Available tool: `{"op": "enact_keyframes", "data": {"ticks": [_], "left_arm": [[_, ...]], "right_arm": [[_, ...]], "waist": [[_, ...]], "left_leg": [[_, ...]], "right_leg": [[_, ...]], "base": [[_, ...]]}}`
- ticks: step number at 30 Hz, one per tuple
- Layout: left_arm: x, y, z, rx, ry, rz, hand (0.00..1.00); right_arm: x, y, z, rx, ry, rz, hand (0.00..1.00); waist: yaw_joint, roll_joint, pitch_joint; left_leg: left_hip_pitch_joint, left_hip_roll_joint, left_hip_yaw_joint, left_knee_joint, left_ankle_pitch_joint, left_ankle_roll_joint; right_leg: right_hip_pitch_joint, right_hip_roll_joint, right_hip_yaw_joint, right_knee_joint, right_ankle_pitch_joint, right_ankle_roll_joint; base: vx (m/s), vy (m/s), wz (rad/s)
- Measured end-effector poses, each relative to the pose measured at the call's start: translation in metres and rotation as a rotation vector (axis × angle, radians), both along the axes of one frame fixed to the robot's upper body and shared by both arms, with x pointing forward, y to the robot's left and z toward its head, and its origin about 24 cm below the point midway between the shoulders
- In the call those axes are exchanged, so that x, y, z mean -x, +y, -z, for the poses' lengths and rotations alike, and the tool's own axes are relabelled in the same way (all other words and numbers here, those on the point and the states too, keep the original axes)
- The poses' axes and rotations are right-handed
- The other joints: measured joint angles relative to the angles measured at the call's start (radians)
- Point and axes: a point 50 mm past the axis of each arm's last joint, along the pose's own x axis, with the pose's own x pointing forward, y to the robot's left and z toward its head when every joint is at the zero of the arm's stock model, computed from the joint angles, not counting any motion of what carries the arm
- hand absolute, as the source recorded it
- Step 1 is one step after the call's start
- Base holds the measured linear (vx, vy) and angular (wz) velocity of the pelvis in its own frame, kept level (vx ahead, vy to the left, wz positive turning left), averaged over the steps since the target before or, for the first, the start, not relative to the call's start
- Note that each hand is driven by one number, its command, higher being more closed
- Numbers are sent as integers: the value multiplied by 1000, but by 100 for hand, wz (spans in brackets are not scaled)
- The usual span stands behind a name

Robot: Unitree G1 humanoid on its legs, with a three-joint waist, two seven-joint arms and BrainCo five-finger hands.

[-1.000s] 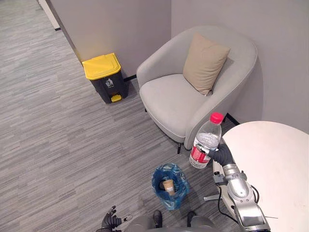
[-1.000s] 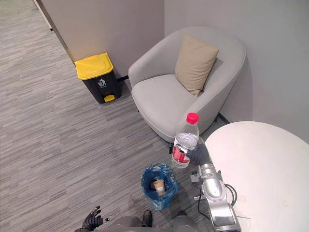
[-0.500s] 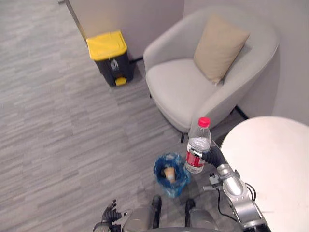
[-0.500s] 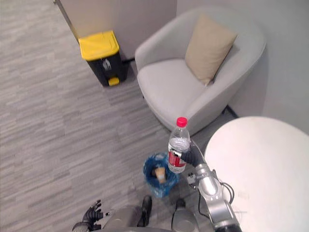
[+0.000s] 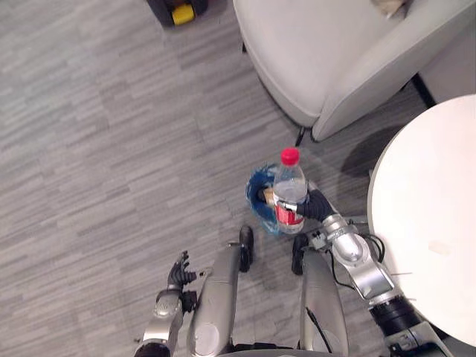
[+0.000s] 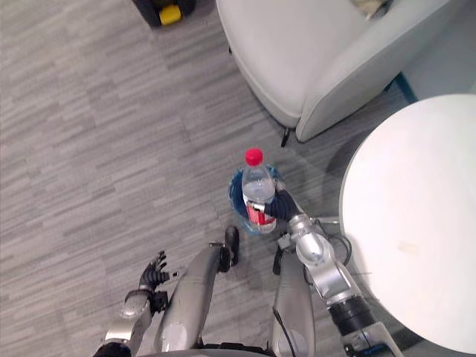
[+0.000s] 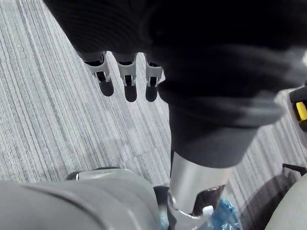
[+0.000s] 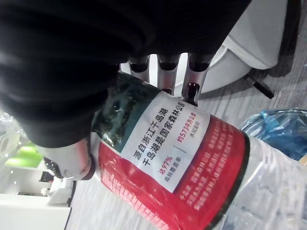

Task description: Gather rubbish on tea table into small bin, then transfer packed bag to large trash can.

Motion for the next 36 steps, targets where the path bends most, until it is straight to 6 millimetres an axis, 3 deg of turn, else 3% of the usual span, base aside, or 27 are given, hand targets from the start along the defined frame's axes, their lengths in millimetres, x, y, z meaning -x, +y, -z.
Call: {"op": "enact_keyframes", "data": {"ticks": [5,6,10,21,25,26,36], "left_arm": [[-32,-3,-27,2,-136,-1,0],[-43,-6,-38,13,-183,1,0],[-59,-6,-57,11,-271,1,0],[-68,0,-71,41,-338,-56,0],[-68,1,-73,37,-345,-57,0],[-69,1,-74,37,-350,-57,0],[-73,0,-79,33,-366,-69,0]], "right_arm": [[-19,3,-37,27,-137,-2,100],[-24,2,-47,37,-173,9,100],[-42,-3,-59,50,-188,61,100],[-65,-10,-83,26,-233,148,100],[-70,-6,-81,12,-213,156,100],[-70,-4,-80,7,-207,158,0],[-73,7,-72,-55,-174,161,0]], "waist": [[15,-1,46],[29,-3,62],[34,-7,77],[51,-16,83],[52,-21,86],[53,-21,86],[50,-22,87]], "left_leg": [[-154,14,8,76,0,0],[-202,16,8,96,0,0],[-313,17,0,149,5,-6],[-457,27,-15,206,5,-12],[-480,28,-22,210,10,-20],[-486,28,-22,216,11,-22],[-499,28,-52,220,17,-35]], "right_leg": [[-157,-1,5,88,-7,-12],[-208,-2,7,118,-14,-20],[-322,-12,-1,192,-29,-33],[-469,-16,-15,274,-59,-47],[-488,-16,-23,283,-62,-51],[-495,-17,-23,290,-65,-53],[-501,-18,-50,307,-79,-71]], "base": [[-79,-43,6],[-62,-60,8],[-27,-69,16],[-32,-55,7],[-32,-27,6],[-18,-19,5],[-20,-18,5]]}}
